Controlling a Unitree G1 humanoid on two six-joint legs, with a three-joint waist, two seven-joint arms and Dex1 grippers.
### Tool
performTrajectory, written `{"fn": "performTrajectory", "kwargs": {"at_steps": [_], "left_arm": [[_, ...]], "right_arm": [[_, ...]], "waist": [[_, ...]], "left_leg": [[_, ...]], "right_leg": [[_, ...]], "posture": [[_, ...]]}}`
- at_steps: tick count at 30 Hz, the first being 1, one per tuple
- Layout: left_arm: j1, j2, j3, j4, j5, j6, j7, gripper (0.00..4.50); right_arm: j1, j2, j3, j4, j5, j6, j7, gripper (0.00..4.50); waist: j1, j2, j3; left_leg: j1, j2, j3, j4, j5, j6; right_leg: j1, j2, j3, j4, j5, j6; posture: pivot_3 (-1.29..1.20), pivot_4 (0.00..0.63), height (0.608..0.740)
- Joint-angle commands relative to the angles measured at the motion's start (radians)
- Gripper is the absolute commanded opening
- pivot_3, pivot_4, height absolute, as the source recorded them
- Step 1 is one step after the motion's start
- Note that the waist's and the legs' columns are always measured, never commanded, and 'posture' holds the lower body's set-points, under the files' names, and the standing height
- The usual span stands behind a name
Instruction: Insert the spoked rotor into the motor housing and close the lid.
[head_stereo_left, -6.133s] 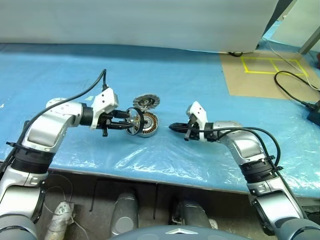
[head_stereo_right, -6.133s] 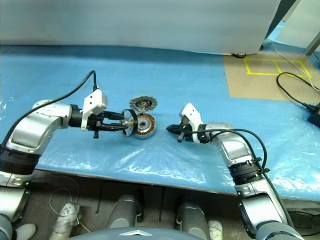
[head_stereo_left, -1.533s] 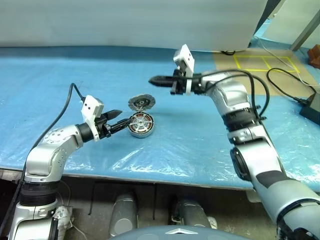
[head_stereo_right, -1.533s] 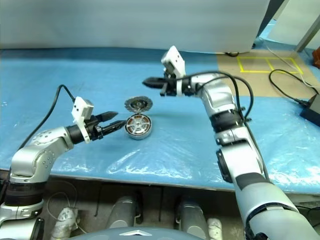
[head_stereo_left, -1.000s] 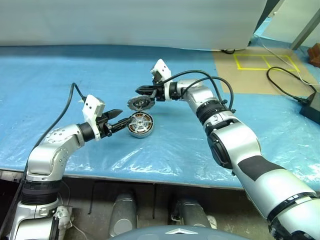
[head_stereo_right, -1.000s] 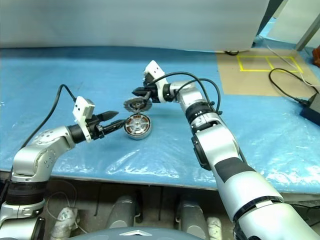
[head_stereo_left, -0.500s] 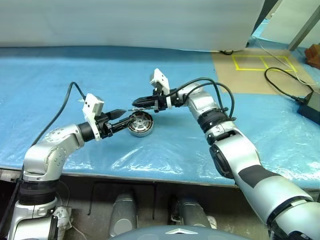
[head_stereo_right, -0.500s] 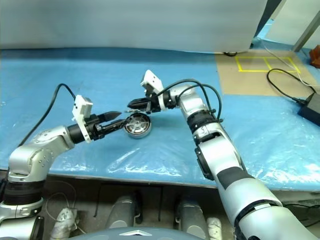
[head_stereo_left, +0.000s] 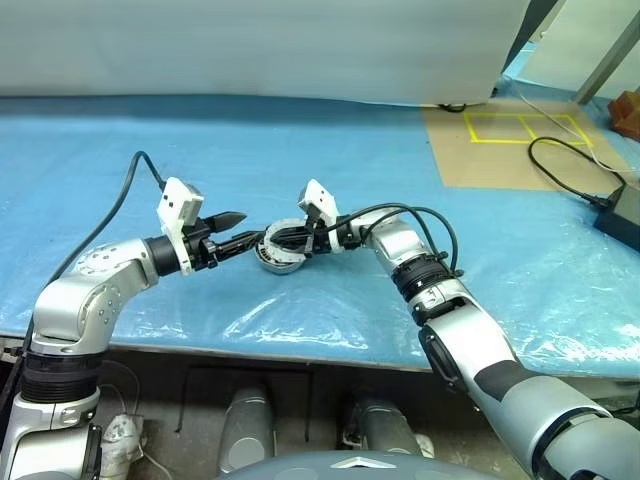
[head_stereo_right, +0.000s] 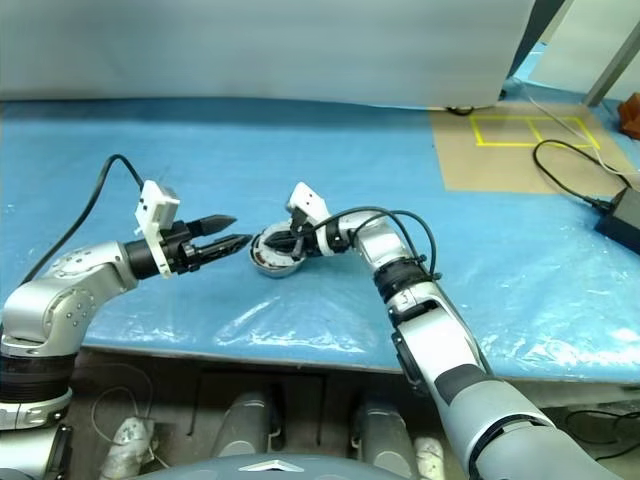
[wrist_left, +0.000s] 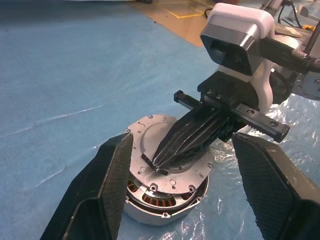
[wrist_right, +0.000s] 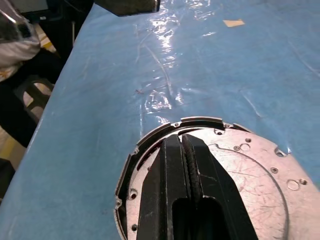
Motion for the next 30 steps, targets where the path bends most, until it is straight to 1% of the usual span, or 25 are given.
{"fn": "performTrajectory", "kwargs": {"at_steps": [1,3,5,7,9,11,12,14,16,18,19,20,21,24,29,30], "left_arm": [[-0.016,0.000,0.006,-0.009,0.002,-0.020,0.005,3.32],[-0.016,-0.001,0.002,-0.007,0.007,-0.023,0.006,3.32],[-0.016,-0.003,0.000,-0.007,0.008,-0.024,0.007,3.32],[-0.016,-0.006,0.000,-0.006,0.009,-0.024,0.008,3.32],[-0.015,-0.008,-0.002,-0.007,0.010,-0.025,0.008,3.32],[-0.015,-0.010,-0.003,-0.008,0.009,-0.025,0.007,3.32],[-0.015,-0.011,-0.003,-0.009,0.009,-0.027,0.005,3.32],[-0.014,-0.013,-0.007,-0.009,0.012,-0.030,0.004,3.32],[-0.014,-0.016,-0.009,-0.006,0.015,-0.032,0.003,3.32],[-0.014,-0.019,-0.012,0.000,0.020,-0.037,0.005,3.32],[-0.013,-0.019,-0.012,0.003,0.022,-0.039,0.005,3.36],[-0.013,-0.020,-0.011,0.006,0.022,-0.041,0.007,3.36],[-0.011,-0.018,-0.009,0.008,0.023,-0.042,0.008,3.36],[-0.006,-0.014,-0.002,0.012,0.024,-0.046,0.008,3.36],[0.004,0.004,0.005,0.010,0.034,-0.053,0.003,3.36],[0.002,0.015,0.010,0.017,0.038,-0.057,-0.003,3.36]], "right_arm": [[0.053,-0.015,0.030,0.040,-0.043,0.018,-0.026,0.00],[0.066,-0.013,0.027,0.007,-0.028,0.035,-0.018,0.00],[0.077,-0.011,0.011,-0.054,0.006,0.070,0.004,0.00],[0.080,-0.012,-0.013,-0.134,0.054,0.132,0.029,0.00],[0.081,-0.026,-0.026,-0.241,0.092,0.185,0.049,0.00],[0.073,-0.040,-0.049,-0.341,0.135,0.243,0.054,0.00],[0.069,-0.047,-0.058,-0.381,0.152,0.268,0.053,0.00],[0.067,-0.069,-0.065,-0.452,0.175,0.305,0.053,0.00],[0.078,-0.090,-0.061,-0.509,0.188,0.331,0.053,0.00],[0.101,-0.105,-0.051,-0.541,0.169,0.301,0.025,0.00],[0.117,-0.112,-0.045,-0.552,0.158,0.280,0.013,0.43],[0.133,-0.121,-0.037,-0.562,0.149,0.264,0.006,0.63],[0.150,-0.129,-0.029,-0.570,0.143,0.251,0.004,0.92],[0.179,-0.142,-0.024,-0.572,0.136,0.222,-0.017,1.91],[0.201,-0.154,-0.005,-0.578,0.116,0.182,-0.048,3.55],[0.200,-0.154,0.005,-0.573,0.107,0.183,-0.057,3.98]], "waist": [[0.000,0.001,0.000],[0.001,0.001,0.000],[0.005,0.001,0.000],[0.011,0.001,0.000],[0.014,0.001,0.000],[0.013,0.001,0.000],[0.013,0.001,0.000],[0.013,0.000,0.000],[0.013,0.000,0.000],[0.013,0.000,0.000],[0.013,0.000,0.000],[0.013,0.000,0.000],[0.013,0.000,0.000],[0.013,0.000,0.000],[0.012,0.000,0.000],[0.012,0.000,0.000]], "left_leg": [[0.004,0.000,0.000,-0.001,0.000,0.000],[0.014,0.000,0.000,-0.003,-0.001,0.001],[0.020,-0.001,0.001,-0.006,-0.003,0.003],[0.023,-0.002,0.001,-0.010,-0.003,0.003],[0.022,-0.002,0.002,-0.014,-0.002,0.003],[0.017,-0.002,0.002,-0.015,-0.001,0.002],[0.012,-0.003,0.002,-0.015,0.001,0.000],[0.001,-0.004,0.001,-0.014,0.003,0.003],[-0.002,-0.004,0.001,-0.014,0.003,0.003],[-0.006,-0.004,0.001,-0.015,0.003,0.003],[-0.007,-0.004,0.001,-0.015,0.003,0.003],[-0.007,-0.004,0.001,-0.015,0.003,0.003],[-0.007,-0.004,0.001,-0.015,0.003,0.003],[-0.008,-0.004,0.001,-0.015,0.003,0.003],[-0.007,-0.004,0.001,-0.014,0.003,0.003],[-0.006,-0.004,0.001,-0.014,0.003,0.003]], "right_leg": [[0.004,0.000,0.000,-0.001,0.000,0.000],[0.014,0.000,0.001,-0.005,0.000,0.001],[0.021,0.000,0.001,-0.008,0.000,0.001],[0.022,0.000,0.002,-0.009,-0.001,0.001],[0.020,0.000,0.003,-0.010,-0.001,0.001],[0.015,0.000,0.002,-0.011,-0.001,0.001],[0.008,0.000,0.002,-0.011,-0.001,0.001],[-0.001,0.000,0.002,-0.009,0.000,0.001],[-0.004,0.000,0.002,-0.008,0.001,0.003],[-0.008,0.000,0.001,-0.008,0.002,0.004],[-0.009,0.000,0.001,-0.008,0.002,0.005],[-0.009,0.000,0.001,-0.008,0.002,0.005],[-0.009,0.000,0.001,-0.008,0.002,0.005],[-0.009,0.000,0.001,-0.009,0.000,0.002],[-0.009,0.000,0.001,-0.009,0.000,0.001],[-0.009,0.000,0.001,-0.009,0.000,0.001]], "posture": [[0.00,0.150,0.740],[0.00,0.150,0.740],[0.00,0.150,0.740],[0.00,0.150,0.740],[0.00,0.150,0.740],[0.00,0.150,0.740],[0.00,0.150,0.740],[0.00,0.150,0.740],[0.00,0.150,0.740],[0.00,0.150,0.740],[0.00,0.150,0.740],[0.00,0.150,0.740],[0.00,0.150,0.740],[0.00,0.150,0.740],[0.00,0.150,0.740],[0.00,0.150,0.740]]}}
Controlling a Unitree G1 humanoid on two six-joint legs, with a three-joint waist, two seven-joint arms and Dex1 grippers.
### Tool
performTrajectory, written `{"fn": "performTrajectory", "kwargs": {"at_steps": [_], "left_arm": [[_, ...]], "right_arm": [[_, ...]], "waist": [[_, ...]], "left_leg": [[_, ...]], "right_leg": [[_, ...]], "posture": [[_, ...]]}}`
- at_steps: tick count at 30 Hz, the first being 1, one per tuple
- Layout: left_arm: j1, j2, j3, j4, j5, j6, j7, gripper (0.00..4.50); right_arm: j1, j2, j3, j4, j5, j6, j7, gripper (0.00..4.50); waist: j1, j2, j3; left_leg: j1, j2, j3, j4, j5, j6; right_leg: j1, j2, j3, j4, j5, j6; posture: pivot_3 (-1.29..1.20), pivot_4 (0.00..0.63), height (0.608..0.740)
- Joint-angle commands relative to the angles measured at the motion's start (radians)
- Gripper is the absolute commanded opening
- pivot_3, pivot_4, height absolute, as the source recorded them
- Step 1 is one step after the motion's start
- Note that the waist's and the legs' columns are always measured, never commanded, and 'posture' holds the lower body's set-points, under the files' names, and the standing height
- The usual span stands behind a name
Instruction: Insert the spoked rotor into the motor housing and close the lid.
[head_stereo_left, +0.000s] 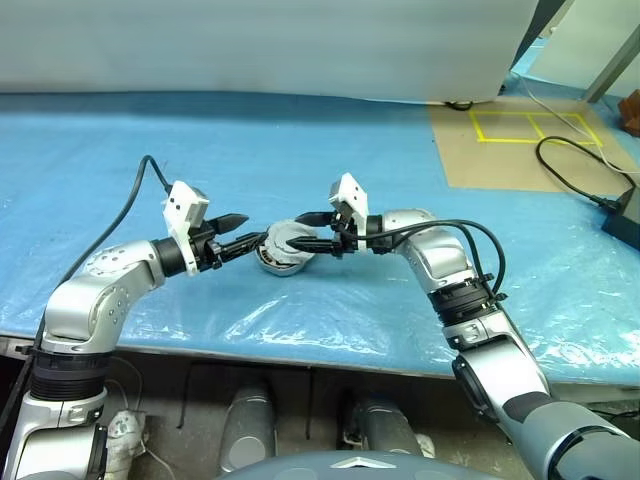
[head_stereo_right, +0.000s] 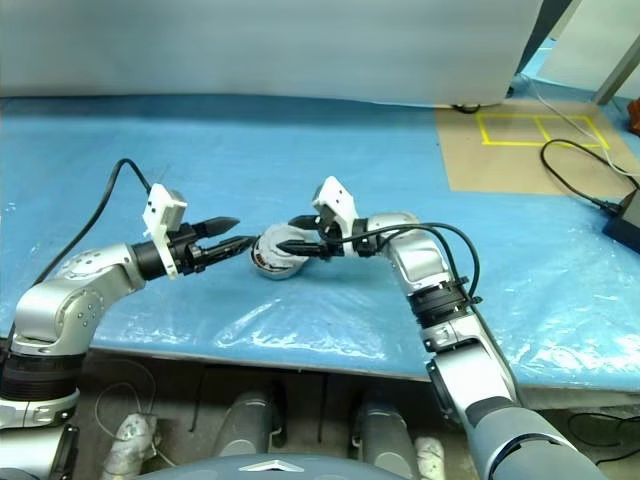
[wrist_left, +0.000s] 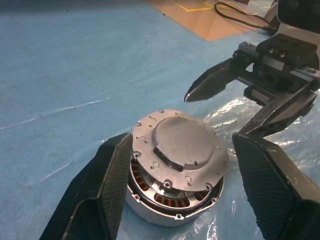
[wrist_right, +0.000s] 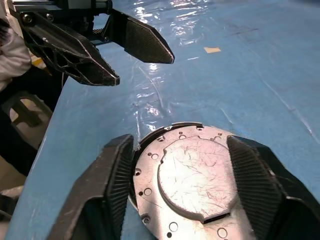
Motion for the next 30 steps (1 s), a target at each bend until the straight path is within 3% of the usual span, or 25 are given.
{"fn": "performTrajectory", "kwargs": {"at_steps": [1,2,11,24,27,30], "left_arm": [[-0.003,0.038,0.038,-0.004,0.008,-0.029,-0.016,3.36],[-0.007,0.050,0.046,0.009,0.015,-0.042,-0.023,3.36],[0.042,0.110,0.051,0.048,0.083,-0.204,-0.104,3.36],[0.121,0.086,0.019,0.006,0.100,-0.256,-0.127,3.36],[0.142,0.091,-0.001,-0.007,0.119,-0.277,-0.146,3.36],[0.161,0.098,-0.013,-0.014,0.129,-0.303,-0.166,3.36]], "right_arm": [[-0.002,0.000,0.028,-0.035,-0.019,-0.021,-0.021,4.28],[-0.004,0.001,0.038,-0.023,-0.037,-0.035,-0.035,4.48],[-0.014,0.039,0.059,0.103,-0.073,-0.124,-0.090,4.48],[-0.027,0.048,0.085,0.173,-0.109,-0.191,-0.074,4.48],[-0.031,0.052,0.083,0.175,-0.107,-0.192,-0.065,3.92],[-0.038,0.053,0.077,0.161,-0.092,-0.179,-0.046,2.96]], "waist": [[0.000,0.000,0.000],[0.000,0.000,0.000],[0.000,0.000,0.000],[0.000,0.000,0.000],[-0.001,0.000,0.000],[-0.002,0.000,0.000]], "left_leg": [[0.000,0.000,0.000,0.000,0.000,0.000],[0.000,0.000,0.000,0.000,0.000,0.000],[-0.001,-0.001,0.000,0.000,0.000,0.000],[0.001,0.000,0.000,0.000,0.000,0.000],[0.001,0.000,0.000,0.000,0.000,0.000],[0.001,0.000,0.000,0.000,0.000,0.000]], "right_leg": [[0.000,0.000,0.000,0.000,0.000,0.000],[0.000,0.000,0.000,0.000,0.000,0.000],[0.000,0.000,0.000,0.000,0.000,0.000],[0.001,0.000,0.000,0.000,0.000,0.000],[0.001,0.000,0.000,0.000,0.000,0.000],[0.001,0.000,0.000,0.000,0.000,0.000]], "posture": [[0.00,0.150,0.740],[0.00,0.150,0.740],[0.00,0.150,0.740],[0.00,0.150,0.740],[0.00,0.150,0.740],[0.00,0.150,0.740]]}}
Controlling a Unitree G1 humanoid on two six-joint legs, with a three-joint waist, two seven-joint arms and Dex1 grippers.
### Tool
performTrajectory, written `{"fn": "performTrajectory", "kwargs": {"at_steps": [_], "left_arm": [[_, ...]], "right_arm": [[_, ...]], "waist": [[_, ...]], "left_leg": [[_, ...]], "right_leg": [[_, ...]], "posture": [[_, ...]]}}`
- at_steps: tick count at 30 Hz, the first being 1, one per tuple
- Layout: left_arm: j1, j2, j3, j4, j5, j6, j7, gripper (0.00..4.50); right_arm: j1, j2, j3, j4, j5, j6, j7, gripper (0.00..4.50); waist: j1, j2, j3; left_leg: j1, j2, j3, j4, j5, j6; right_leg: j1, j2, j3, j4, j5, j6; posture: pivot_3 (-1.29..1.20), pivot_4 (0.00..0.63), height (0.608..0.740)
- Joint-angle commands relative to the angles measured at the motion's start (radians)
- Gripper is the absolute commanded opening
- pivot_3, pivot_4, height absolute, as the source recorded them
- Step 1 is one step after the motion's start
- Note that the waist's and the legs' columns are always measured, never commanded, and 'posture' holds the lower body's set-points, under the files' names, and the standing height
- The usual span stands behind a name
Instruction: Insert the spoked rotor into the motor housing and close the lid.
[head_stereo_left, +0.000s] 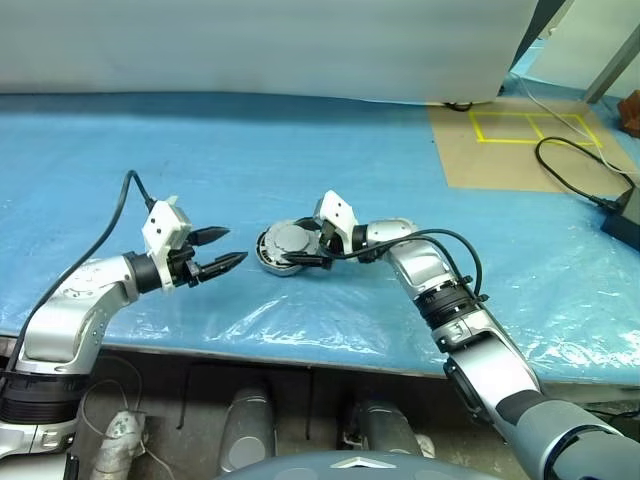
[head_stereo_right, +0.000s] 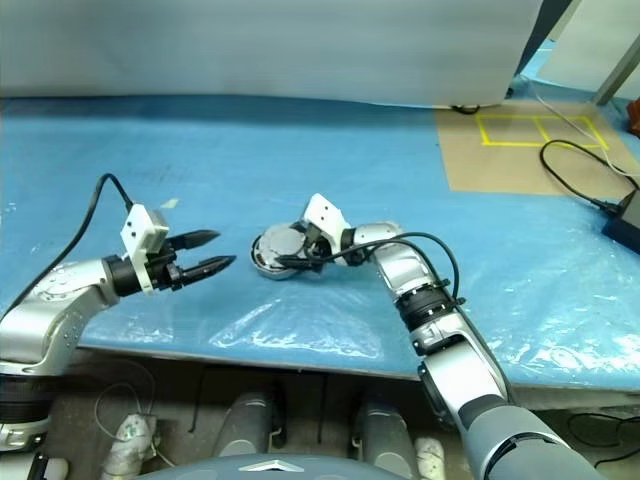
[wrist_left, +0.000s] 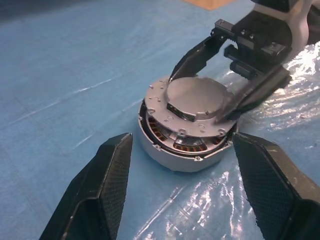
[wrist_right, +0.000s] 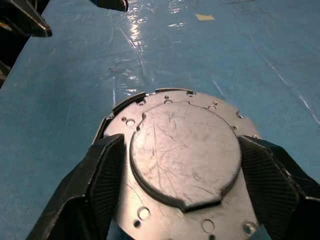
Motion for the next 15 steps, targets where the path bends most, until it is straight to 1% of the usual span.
{"fn": "performTrajectory", "kwargs": {"at_steps": [1,10,15], "left_arm": [[0.013,0.014,0.000,-0.039,0.009,-0.040,-0.027,3.36],[0.024,0.031,-0.036,-0.047,0.027,-0.080,-0.104,3.36],[0.009,0.021,-0.049,-0.028,0.047,-0.091,-0.100,3.36]], "right_arm": [[-0.024,0.008,-0.002,-0.023,0.020,0.006,0.029,2.96],[-0.077,0.017,-0.011,-0.041,0.030,0.032,0.060,2.96],[-0.111,0.031,-0.014,-0.036,0.027,0.048,0.061,2.96]], "waist": [[0.000,0.000,0.000],[0.001,0.000,0.000],[0.000,0.000,0.000]], "left_leg": [[0.000,0.000,0.000,0.000,0.000,0.000],[0.000,0.000,0.000,0.000,0.000,0.000],[0.000,0.000,0.000,0.000,0.000,0.000]], "right_leg": [[0.000,0.000,0.000,0.000,0.000,0.000],[0.000,0.000,0.000,0.000,0.000,0.000],[-0.001,0.000,0.000,0.000,0.000,0.000]], "posture": [[0.00,0.150,0.740],[0.00,0.150,0.740],[0.00,0.150,0.740]]}}
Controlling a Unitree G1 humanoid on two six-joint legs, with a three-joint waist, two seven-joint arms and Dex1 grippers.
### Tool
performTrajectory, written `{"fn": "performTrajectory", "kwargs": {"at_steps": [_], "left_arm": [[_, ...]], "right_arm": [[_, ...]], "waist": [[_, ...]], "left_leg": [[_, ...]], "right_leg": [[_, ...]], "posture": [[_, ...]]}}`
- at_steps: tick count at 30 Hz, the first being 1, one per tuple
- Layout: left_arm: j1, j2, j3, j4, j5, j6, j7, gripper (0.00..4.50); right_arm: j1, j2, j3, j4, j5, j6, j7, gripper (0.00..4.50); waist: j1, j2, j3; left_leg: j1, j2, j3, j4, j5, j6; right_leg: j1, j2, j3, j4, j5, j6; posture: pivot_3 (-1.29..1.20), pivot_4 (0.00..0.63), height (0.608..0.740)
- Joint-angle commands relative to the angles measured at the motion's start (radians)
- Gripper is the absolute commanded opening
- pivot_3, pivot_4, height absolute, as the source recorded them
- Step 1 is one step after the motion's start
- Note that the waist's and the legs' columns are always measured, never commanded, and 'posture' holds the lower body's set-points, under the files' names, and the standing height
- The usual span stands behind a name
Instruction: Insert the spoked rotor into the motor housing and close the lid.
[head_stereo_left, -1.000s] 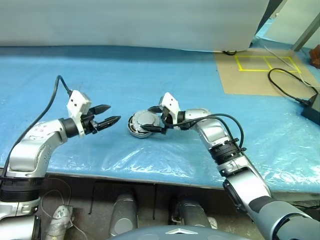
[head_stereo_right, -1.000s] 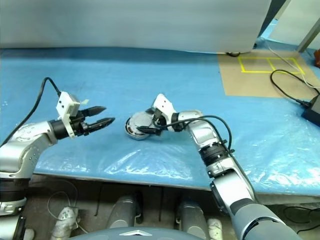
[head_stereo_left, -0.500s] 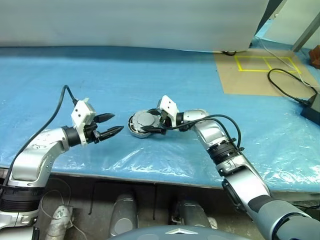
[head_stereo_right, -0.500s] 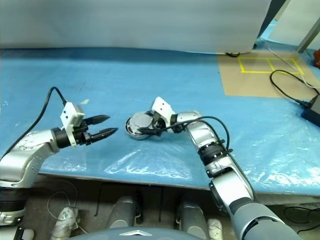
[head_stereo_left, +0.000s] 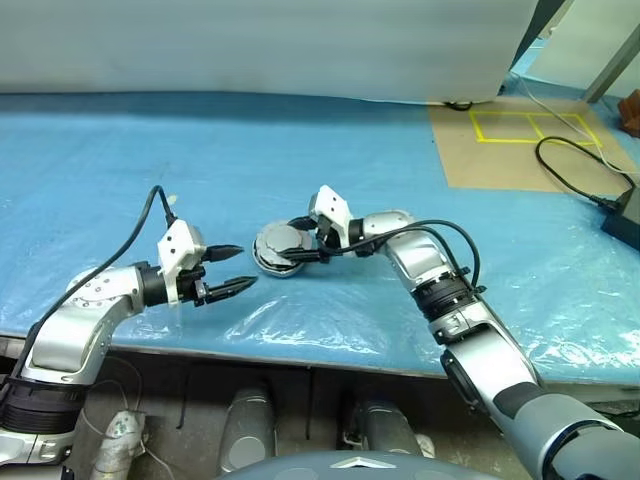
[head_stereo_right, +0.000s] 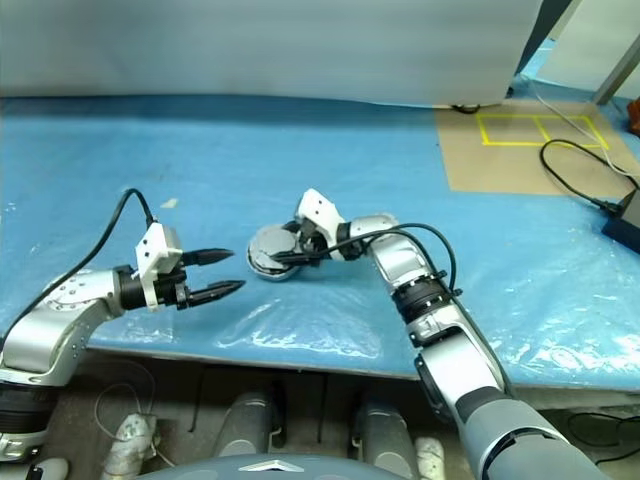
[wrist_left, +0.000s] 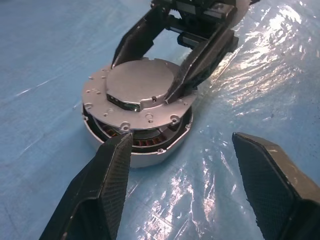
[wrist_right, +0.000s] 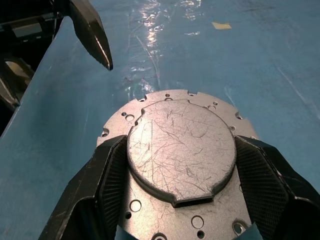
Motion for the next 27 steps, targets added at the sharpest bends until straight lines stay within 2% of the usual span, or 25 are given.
{"fn": "performTrajectory", "kwargs": {"at_steps": [1,7,15,21,24,27], "left_arm": [[-0.015,0.001,0.010,-0.012,0.003,-0.017,0.008,3.36],[-0.008,-0.009,0.029,0.000,-0.007,-0.014,0.027,3.36],[0.006,0.007,0.075,0.001,-0.016,-0.010,0.036,3.36],[0.054,0.055,0.089,0.000,0.020,-0.042,0.009,3.36],[0.099,0.097,0.082,0.030,0.069,-0.098,-0.015,3.36],[0.113,0.098,0.094,0.046,0.064,-0.116,-0.018,3.36]], "right_arm": [[-0.046,0.018,-0.015,-0.038,0.026,0.009,0.000,2.96],[-0.039,0.037,0.019,0.008,-0.016,0.014,-0.027,2.96],[-0.058,0.104,0.011,0.195,-0.058,-0.034,-0.129,2.96],[-0.057,0.107,0.023,0.210,-0.069,-0.060,-0.110,2.96],[-0.054,0.110,0.023,0.186,-0.064,-0.053,-0.099,2.96],[-0.057,0.119,0.020,0.173,-0.060,-0.043,-0.102,2.96]], "waist": [[0.000,0.000,0.000],[0.001,0.000,0.000],[-0.011,0.000,0.000],[-0.021,0.000,0.000],[-0.020,0.000,0.000],[-0.020,0.000,0.000]], "left_leg": [[0.000,0.000,0.000,0.000,0.000,0.000],[0.000,0.000,0.000,0.000,0.000,0.000],[0.002,0.000,0.000,0.000,0.000,0.000],[0.011,0.000,0.001,0.000,-0.002,-0.004],[0.012,0.000,0.001,-0.001,-0.002,-0.004],[0.012,0.000,0.001,-0.001,-0.002,-0.004]], "right_leg": [[0.000,0.000,0.000,0.000,0.000,0.000],[0.000,0.000,0.000,0.000,0.000,0.000],[0.002,0.000,0.000,0.000,0.000,0.000],[0.010,0.000,0.001,0.000,0.000,-0.001],[0.010,0.000,0.001,-0.001,-0.001,-0.001],[0.010,0.000,0.001,-0.001,-0.001,-0.001]], "posture": [[0.00,0.150,0.740],[0.00,0.150,0.740],[0.00,0.150,0.740],[0.00,0.150,0.740],[0.00,0.150,0.740],[0.00,0.150,0.740]]}}
